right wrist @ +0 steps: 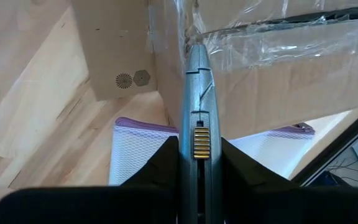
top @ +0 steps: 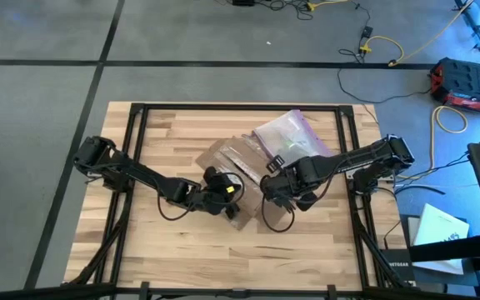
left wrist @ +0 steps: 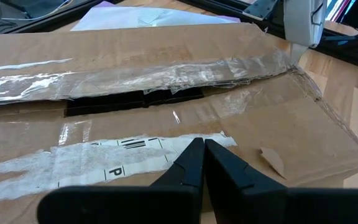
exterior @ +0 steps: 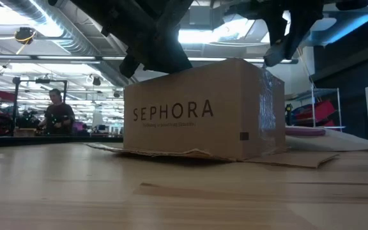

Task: Unpack boxes
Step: Break down the cardboard box using a cutter until it is fully flat

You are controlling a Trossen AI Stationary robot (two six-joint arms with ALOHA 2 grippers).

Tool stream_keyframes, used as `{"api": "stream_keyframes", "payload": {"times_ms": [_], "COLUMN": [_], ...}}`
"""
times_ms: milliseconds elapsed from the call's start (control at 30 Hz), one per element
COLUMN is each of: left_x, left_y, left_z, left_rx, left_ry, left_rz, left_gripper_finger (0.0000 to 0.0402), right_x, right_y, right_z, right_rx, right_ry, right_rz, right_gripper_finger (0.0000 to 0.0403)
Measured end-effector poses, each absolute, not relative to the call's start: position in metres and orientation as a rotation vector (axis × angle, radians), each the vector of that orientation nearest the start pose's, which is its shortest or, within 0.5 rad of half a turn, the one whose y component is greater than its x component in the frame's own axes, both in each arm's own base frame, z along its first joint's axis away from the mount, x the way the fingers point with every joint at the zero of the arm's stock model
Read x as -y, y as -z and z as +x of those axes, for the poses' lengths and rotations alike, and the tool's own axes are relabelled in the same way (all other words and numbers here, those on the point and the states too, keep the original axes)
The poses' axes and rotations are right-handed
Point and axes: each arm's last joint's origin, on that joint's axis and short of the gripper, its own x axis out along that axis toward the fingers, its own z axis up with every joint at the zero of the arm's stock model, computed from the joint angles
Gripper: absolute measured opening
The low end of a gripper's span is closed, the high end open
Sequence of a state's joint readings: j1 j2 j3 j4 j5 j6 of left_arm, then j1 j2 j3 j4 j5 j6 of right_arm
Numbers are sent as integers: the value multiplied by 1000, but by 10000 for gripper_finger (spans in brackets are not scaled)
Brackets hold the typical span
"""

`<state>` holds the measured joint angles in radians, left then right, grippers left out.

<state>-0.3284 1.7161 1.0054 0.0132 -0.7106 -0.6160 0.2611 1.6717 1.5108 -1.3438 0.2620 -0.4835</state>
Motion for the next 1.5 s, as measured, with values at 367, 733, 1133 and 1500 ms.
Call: {"api": "stream_keyframes", "payload": {"times_ms": [367,733,1133,1500], "left_x": [96,96,96,96], "left_y": [-193,-193,-193,-192], "left_z": [339,339,339,339], "left_rx": [-472,-473,-480,-490], "left_ry": [-529,-528,-522,-515], "left_rz": [-228,-224,-201,-182], "left_gripper_finger": [0,0,0,0], "right_x": [-72,-59,-60,-64], "right_y": [-290,-290,-290,-290], "right_z": [294,294,296,299], "right_rx": [-1463,-1507,-1487,-1432], "right_ry": [-377,-352,-368,-441], "right_rz": [-760,-727,-712,-626], "right_gripper_finger": [55,55,55,55]}}
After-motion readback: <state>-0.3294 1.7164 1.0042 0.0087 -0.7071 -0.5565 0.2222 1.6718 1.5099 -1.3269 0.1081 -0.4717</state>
